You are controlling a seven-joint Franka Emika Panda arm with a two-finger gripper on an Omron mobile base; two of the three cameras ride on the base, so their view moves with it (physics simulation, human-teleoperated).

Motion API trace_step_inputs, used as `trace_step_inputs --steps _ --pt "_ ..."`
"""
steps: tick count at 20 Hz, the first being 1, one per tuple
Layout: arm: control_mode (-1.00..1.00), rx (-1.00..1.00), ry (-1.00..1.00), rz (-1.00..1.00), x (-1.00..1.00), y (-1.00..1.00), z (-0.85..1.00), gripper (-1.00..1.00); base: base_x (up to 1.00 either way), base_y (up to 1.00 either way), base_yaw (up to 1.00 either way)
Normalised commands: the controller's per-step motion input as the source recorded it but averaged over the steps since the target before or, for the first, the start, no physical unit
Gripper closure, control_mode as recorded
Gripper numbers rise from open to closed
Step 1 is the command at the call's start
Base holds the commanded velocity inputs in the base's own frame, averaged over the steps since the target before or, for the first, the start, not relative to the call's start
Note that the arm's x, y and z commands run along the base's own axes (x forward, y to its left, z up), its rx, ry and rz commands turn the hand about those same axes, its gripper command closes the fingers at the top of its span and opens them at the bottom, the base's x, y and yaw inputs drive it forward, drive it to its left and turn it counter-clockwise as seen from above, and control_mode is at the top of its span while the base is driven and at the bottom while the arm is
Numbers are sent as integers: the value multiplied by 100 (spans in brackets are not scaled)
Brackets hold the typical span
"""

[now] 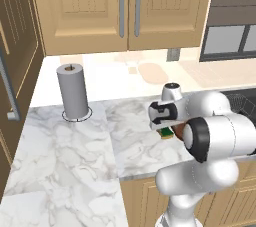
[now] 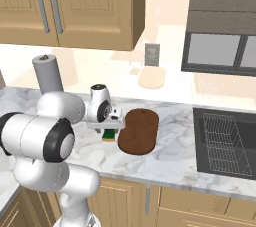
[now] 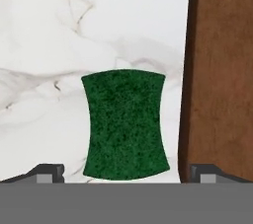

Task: Pick up the sponge from the counter and clean the cutting board by briefly scrubbing or pressing down on the cutting board. Once finished, release the sponge.

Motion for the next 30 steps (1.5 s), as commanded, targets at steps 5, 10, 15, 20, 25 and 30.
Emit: trace_step_inputs --steps 5,10,15,20,25,30 --pt "-100 0 0 0 8 0 -21 -100 0 0 0" --pt "-100 0 0 0 8 4 -25 -100 0 0 0" --pt "-100 0 0 0 3 15 -26 -100 0 0 0" --pt "-100 0 -2 0 1 25 -23 -100 0 0 0" --pt "-100 0 0 0 1 29 -19 100 0 0 0" --pt "-100 0 -4 0 -2 9 -2 100 0 0 0"
